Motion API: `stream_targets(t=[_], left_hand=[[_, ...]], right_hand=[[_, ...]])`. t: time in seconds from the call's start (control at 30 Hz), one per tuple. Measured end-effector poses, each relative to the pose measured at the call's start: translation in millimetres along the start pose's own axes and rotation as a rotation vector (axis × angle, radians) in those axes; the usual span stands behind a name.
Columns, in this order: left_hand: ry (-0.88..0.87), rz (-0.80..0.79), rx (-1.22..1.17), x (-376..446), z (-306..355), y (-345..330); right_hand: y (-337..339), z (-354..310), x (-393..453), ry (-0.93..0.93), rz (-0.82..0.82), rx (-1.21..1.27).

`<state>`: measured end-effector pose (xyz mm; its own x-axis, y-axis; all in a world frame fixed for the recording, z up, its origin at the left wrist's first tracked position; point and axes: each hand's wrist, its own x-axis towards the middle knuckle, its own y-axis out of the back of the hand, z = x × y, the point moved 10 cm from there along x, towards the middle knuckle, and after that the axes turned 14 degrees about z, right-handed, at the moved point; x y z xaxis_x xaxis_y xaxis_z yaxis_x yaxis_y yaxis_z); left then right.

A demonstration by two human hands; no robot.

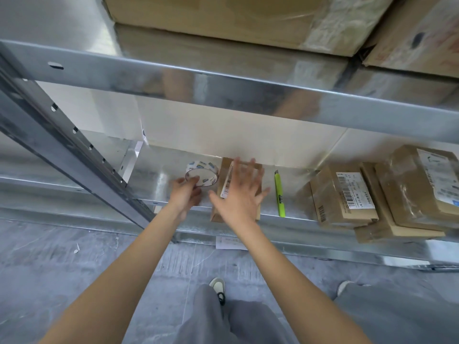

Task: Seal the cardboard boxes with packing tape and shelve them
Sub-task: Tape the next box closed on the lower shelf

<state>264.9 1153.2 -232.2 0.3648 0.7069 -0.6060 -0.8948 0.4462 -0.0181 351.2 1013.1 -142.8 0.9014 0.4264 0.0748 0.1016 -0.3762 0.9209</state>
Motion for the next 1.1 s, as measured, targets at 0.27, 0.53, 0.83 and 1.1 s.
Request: stream_targets(t=[0.27,0.53,0.83,1.1], left_hand=[[-0.157,-0.198,-0.056,-53,39,-52],[-0.715,0.010,0.693,-84,62,-97],[-0.817,0.102,0.804,-78,104,-77],[-0.702,0.130,0.825,-40,108,-29]], right_hand=[[27,35,18,-0.366,0.089,0.717],[6,48,14,-0.398,-0.044,1.023],[-5,65,14,-0.471,-0.007,1.058],[-8,65,18,-0.440,-0.016,1.073]])
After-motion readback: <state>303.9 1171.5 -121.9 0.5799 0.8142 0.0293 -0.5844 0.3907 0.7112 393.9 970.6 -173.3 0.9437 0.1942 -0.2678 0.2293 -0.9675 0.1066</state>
